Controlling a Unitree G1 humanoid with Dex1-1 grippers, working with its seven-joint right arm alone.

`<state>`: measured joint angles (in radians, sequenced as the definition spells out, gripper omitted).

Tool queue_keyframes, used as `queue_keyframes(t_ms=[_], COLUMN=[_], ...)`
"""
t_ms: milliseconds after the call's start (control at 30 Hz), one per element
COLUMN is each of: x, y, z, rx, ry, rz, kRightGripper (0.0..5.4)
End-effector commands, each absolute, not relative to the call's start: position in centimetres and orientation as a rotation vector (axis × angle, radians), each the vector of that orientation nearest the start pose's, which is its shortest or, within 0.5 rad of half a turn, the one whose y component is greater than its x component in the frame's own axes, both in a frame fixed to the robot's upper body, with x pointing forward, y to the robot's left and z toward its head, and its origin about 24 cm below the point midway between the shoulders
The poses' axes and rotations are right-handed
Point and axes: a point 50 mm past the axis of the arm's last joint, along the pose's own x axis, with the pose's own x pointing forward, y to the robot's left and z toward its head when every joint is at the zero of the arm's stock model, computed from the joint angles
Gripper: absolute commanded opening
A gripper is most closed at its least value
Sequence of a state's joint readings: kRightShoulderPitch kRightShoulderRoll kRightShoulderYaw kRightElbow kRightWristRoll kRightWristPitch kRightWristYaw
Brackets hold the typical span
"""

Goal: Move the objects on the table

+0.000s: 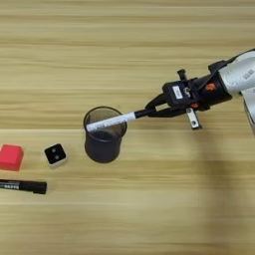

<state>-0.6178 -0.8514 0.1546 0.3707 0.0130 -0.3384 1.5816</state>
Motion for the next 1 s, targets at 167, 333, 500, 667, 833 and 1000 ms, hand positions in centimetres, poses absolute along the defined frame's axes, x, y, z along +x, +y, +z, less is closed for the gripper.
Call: queue_keyframes(t_ms=[167, 333, 500, 667, 833, 1000], x=[30.3, 30.4, 30.3, 29.8, 28.6, 27.1], y=[-23.4, -23.3, -23.2, -22.6, -21.5, -20.1], z=[20.6, 20.8, 21.1, 22.5, 24.4, 25.4], rx=[-1.187, -1.183, -1.167, -1.082, -0.920, -0.793], ry=[0.125, 0.116, 0.088, -0.024, -0.165, -0.276], rz=[1.363, 1.361, 1.359, 1.373, 1.429, 1.481], kRightGripper=[1.47, 2.01, 2.40, 3.08, 3.79, 4.53])
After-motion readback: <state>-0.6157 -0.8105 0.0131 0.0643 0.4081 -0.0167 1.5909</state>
